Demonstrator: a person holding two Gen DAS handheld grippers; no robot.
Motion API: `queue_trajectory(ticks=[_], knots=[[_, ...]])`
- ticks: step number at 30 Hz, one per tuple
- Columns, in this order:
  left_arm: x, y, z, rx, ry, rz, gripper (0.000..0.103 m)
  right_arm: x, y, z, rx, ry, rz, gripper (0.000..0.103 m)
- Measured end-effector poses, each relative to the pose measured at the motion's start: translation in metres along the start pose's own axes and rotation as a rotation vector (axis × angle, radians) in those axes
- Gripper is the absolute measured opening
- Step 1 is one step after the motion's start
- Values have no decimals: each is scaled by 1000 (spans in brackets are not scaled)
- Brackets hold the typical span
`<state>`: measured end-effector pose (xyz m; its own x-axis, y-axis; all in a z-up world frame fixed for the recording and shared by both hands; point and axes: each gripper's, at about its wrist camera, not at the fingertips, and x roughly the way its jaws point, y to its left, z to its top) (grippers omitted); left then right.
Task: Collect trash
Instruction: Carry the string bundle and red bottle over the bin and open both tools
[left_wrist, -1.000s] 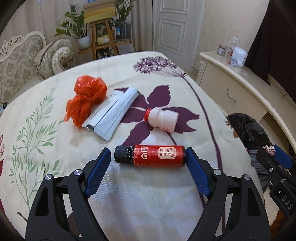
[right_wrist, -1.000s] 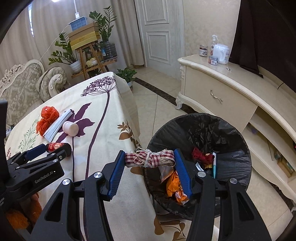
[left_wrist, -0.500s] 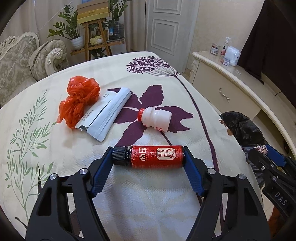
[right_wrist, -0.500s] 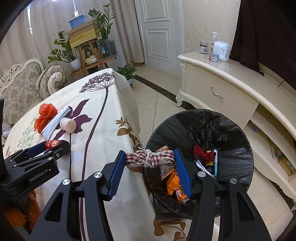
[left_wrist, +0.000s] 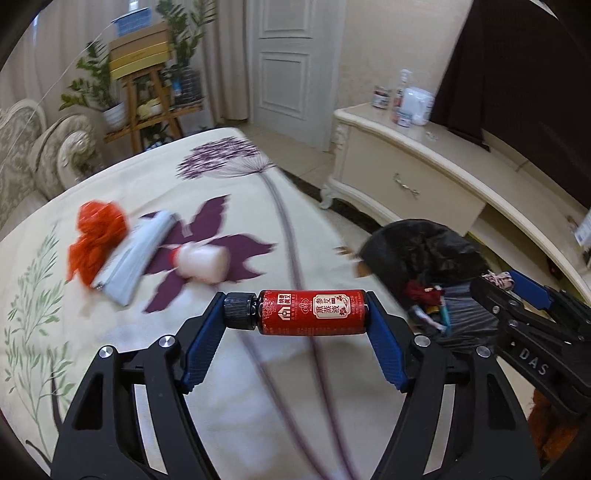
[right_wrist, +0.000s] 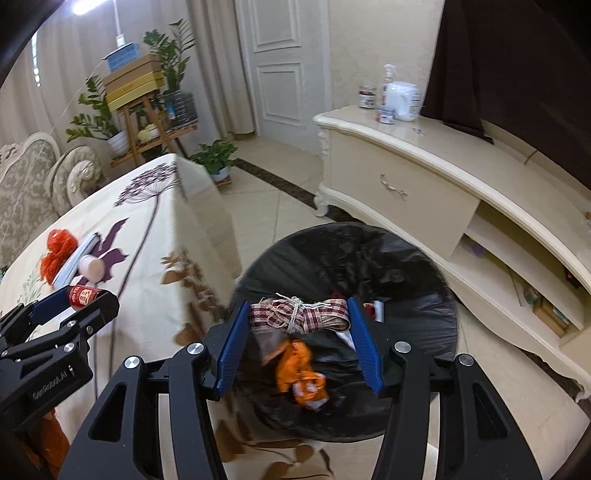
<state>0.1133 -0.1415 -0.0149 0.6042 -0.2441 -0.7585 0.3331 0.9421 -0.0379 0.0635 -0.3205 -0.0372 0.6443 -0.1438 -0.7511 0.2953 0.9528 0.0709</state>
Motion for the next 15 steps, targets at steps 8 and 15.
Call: queue_trajectory(ticks=[8,15], knots=[[14,-49,13,70,-8,-25,71,3,-27,4,34,-8,-37,53],[25,-70,22,98,-13,-19,71,7,-45,8,54,-14,-50,53]])
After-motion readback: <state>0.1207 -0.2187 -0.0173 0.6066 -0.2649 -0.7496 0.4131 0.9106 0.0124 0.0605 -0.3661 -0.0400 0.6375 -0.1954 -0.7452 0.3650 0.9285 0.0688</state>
